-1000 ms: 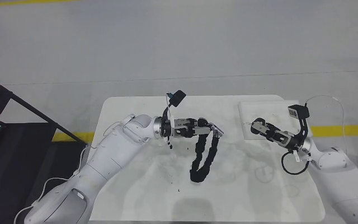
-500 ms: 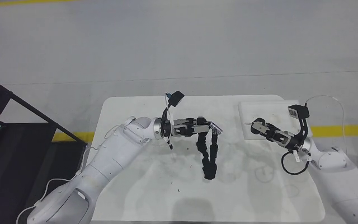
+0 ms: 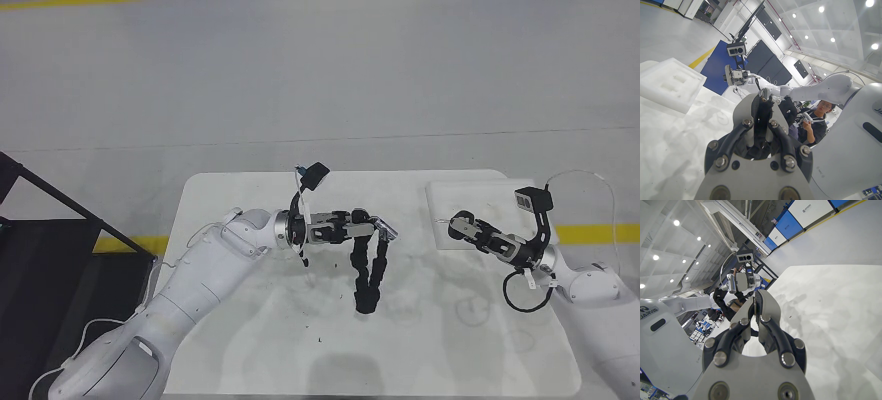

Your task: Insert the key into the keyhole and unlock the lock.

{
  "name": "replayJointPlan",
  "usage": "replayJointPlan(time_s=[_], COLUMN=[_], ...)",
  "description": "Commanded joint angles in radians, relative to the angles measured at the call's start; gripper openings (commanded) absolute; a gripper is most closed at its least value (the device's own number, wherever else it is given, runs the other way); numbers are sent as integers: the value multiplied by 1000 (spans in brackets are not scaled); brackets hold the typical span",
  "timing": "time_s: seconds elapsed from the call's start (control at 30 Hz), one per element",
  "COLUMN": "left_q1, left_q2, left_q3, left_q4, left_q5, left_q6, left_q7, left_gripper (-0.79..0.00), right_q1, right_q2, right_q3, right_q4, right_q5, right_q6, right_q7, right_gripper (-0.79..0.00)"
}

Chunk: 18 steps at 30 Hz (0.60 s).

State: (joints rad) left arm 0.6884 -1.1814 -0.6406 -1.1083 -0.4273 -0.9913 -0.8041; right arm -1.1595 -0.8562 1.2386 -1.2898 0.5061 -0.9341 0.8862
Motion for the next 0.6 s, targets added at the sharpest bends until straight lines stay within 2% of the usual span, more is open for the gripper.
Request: replayJointPlan(time_s=[0.0,0.07,0.23,0.4,0.57], left_q1=[11,27,50,82,93], left_q2=[2,5,26,68,119], left_q3=[0,-16,-71,-53,-35], left_q4=[22,57,98,-21,-57], left_q5=[33,22,-89,-113,-162], left_q6=[42,45,-3,34,55], left_q7=[-8,14,-21,-59,-80], left_gripper=[-785,-785,-785,-785,-785], right_q1=[0,0,0,0,0], right_q2=[0,0,0,0,0], right_q3=[0,0,0,0,0], right_q4=[0,0,0,0,0], right_q5=[0,0,0,0,0], right_q6=[0,0,0,0,0], right_q7=[0,0,0,0,0], right_gripper=[-785,-785,-785,-785,-785])
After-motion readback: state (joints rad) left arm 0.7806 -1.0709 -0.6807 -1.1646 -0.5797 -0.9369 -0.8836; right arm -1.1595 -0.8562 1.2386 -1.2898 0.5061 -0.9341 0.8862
